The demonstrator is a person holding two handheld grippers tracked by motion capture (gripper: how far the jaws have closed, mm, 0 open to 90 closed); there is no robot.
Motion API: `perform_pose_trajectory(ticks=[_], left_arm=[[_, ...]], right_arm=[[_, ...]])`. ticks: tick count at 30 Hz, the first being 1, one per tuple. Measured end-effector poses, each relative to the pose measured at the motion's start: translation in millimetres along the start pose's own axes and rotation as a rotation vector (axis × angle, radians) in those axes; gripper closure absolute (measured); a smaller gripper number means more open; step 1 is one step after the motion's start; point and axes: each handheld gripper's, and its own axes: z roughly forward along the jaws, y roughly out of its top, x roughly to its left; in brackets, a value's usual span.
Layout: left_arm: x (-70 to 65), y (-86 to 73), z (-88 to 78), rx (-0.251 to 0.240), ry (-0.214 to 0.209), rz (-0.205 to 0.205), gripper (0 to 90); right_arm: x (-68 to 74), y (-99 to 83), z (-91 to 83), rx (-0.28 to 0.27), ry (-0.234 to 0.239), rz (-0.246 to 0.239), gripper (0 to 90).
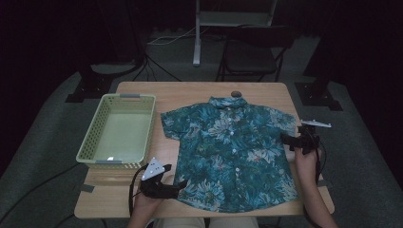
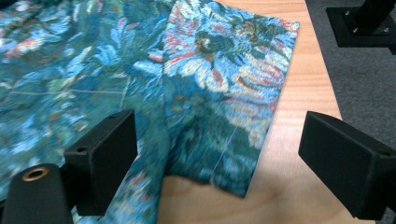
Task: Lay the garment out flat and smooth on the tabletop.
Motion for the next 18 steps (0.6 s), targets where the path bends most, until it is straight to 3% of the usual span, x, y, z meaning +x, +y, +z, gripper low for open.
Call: perform_pose_trajectory(ticks=[7, 13, 18], left_arm=[[-0.2, 0.0, 0.0, 0.001, 0.002, 0.003, 12.2], [-0.1, -0.1, -0.1, -0.001, 0.002, 0.002, 12.2], [-0.1, -0.1, -0.2, -0.002, 0.005, 0.001, 12.2]], right_arm=[[6.3, -14.8, -15.9, 0.007, 0.010, -0.023, 11.0], [6.6, -33.1, -33.2, -0.035, 0.020, -0.025, 11.0], [6.1, -46.0, -44.2, -0.036, -0.010, -0.046, 11.0]])
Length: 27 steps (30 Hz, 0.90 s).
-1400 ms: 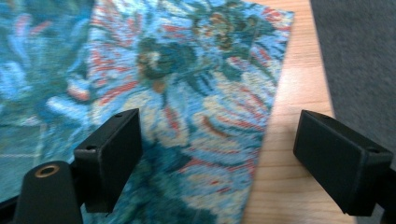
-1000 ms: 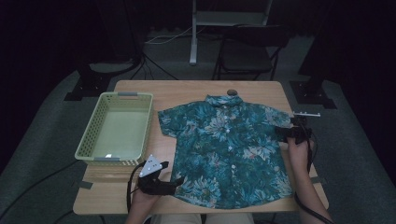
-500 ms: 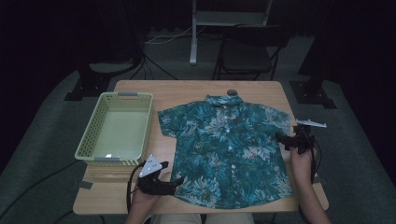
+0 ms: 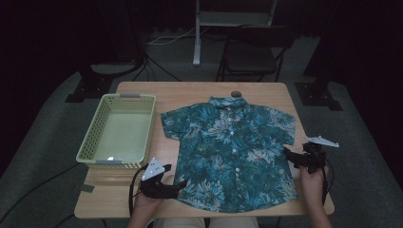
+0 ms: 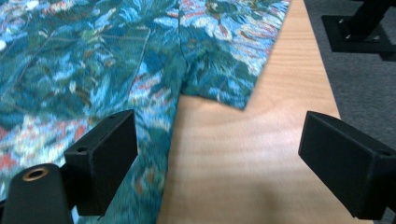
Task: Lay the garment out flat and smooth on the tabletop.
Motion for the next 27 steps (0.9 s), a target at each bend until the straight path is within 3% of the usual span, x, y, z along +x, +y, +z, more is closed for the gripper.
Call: perform_pose_trajectory(ticks=[18, 22, 27], left_arm=[[-0.2, -0.2, -0.3, -0.003, 0.004, -0.002, 12.2], [-0.3, -0.3, -0.5, -0.005, 0.000, -0.003, 12.2], [-0.8, -0.6, -0.9, -0.011, 0.006, -0.003, 12.2]], right_arm=[[5.0, -54.1, -30.7, -0.032, -0.017, -0.013, 11.0], [6.0, -62.8, -38.3, -0.038, -0.048, -0.035, 11.0], [5.5, -71.9, -51.4, -0.123, -0.049, -0.007, 11.0]])
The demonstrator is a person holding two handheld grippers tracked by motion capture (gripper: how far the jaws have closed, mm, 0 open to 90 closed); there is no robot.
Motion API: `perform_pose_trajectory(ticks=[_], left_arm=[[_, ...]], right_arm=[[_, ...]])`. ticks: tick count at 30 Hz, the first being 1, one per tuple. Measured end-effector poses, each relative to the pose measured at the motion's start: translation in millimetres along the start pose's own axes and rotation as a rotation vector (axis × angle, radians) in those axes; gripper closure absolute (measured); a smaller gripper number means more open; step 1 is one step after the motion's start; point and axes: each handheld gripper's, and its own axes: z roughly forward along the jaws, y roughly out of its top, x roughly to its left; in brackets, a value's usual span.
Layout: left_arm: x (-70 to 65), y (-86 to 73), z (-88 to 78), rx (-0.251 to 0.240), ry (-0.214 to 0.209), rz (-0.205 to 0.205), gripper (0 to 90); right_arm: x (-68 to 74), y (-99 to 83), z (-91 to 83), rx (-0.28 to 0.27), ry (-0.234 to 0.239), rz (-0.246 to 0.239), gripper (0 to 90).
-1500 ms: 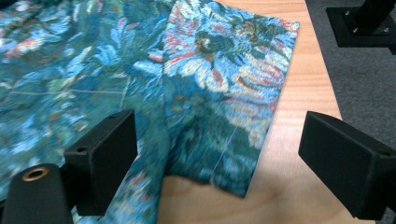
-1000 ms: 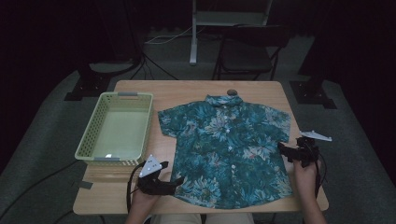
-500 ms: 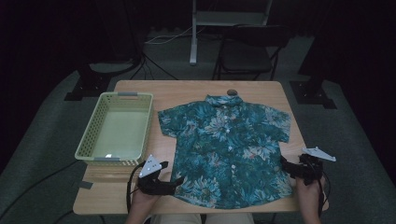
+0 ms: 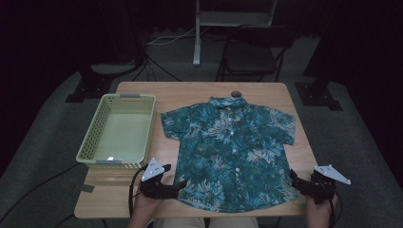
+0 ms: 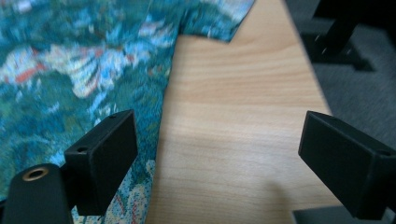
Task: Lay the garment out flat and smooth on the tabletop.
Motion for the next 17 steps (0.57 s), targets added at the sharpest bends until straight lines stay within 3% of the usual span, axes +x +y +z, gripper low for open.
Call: perform_pose_trajectory(ticks=[5, 10, 17], left_arm=[[0.0, 0.1, 0.2, 0.003, 0.001, 0.001, 12.2], [0.4, 0.3, 0.6, 0.008, 0.000, -0.001, 12.2], [0.1, 0.4, 0.7, 0.009, 0.005, 0.000, 12.2]], right_arm=[[-1.7, -2.3, -4.8, -0.053, 0.011, 0.017, 11.0], [-1.0, -0.3, -0.5, -0.009, 0.000, -0.012, 11.0], [-0.9, -0.5, -1.0, -0.014, -0.005, -0.008, 11.0]])
